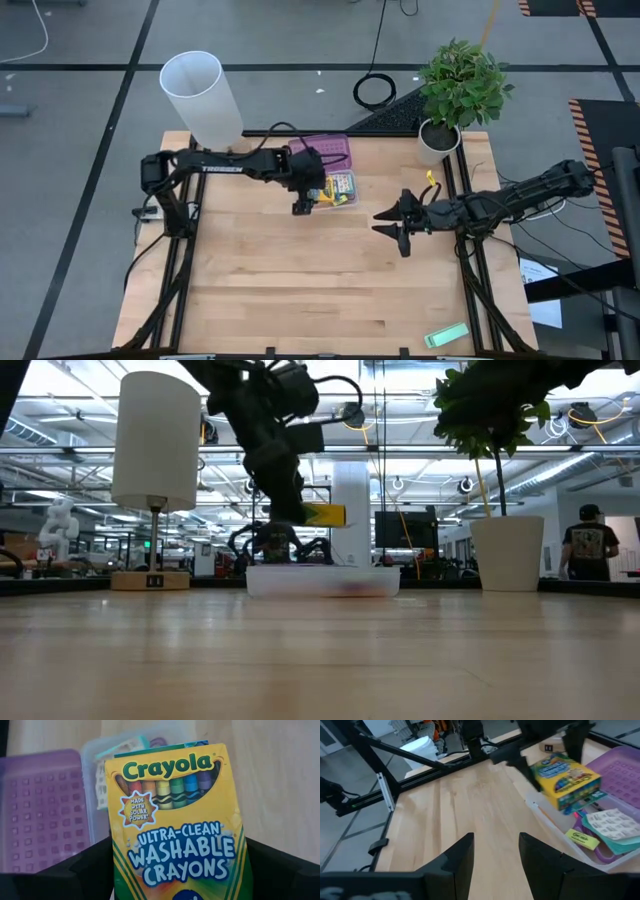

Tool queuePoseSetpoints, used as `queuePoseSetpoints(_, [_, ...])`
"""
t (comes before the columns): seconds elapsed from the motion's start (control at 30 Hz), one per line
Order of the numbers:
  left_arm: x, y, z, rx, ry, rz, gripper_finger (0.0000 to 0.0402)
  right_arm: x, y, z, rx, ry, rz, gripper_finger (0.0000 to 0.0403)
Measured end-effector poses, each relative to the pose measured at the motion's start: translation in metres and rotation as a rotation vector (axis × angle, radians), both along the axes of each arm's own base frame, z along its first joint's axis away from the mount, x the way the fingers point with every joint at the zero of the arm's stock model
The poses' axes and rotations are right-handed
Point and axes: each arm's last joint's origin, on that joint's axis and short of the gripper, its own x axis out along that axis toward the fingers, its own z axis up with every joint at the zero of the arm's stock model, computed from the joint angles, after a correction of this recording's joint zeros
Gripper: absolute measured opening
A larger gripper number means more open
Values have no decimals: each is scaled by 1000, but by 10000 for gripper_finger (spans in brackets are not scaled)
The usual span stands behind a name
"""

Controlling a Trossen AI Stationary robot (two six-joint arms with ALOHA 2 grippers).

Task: Pack school essentials
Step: Put the yellow crayon box into the purple supply box

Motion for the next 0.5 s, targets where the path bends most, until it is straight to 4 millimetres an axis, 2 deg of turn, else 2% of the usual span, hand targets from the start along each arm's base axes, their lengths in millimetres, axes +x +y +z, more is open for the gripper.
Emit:
queuePoseSetpoints(0.23, [-3,11,-13,-37,4,18,346,-2,7,0,7,-1,37,151])
queuePoseSetpoints(0.5, [-13,20,-40,-43,-25,35,346,-3,12,0,9,-1,57,151])
